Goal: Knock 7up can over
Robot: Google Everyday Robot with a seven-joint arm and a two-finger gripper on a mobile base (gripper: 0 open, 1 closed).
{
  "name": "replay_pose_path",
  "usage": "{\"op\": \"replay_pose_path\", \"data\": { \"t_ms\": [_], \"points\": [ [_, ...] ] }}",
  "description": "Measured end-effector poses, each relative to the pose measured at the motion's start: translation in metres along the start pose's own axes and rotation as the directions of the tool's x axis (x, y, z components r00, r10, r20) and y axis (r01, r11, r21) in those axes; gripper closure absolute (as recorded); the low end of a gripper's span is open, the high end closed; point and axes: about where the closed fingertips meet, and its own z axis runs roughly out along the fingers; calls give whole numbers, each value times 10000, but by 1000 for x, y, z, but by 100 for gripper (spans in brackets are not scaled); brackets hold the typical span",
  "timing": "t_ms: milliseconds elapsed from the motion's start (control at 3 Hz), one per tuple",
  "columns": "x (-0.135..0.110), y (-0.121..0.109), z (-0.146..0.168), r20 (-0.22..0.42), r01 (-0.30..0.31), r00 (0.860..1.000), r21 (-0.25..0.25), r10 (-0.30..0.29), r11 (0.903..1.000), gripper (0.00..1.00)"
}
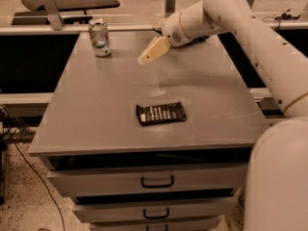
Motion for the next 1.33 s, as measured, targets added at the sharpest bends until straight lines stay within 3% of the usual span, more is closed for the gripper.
{"op": "replay_pose_path", "data": {
  "t_ms": [333,667,1000,1333],
  "points": [
    [-27,-23,52,1334,-157,9909,4,155,9999,0],
    [-43,-43,93,2358,-489,9708,160,437,9987,0],
    [-64,-50,119,2722,-791,9595,111,731,9968,0],
    [-79,-56,131,2525,-1178,9619,376,1047,9923,0]
  ]
}}
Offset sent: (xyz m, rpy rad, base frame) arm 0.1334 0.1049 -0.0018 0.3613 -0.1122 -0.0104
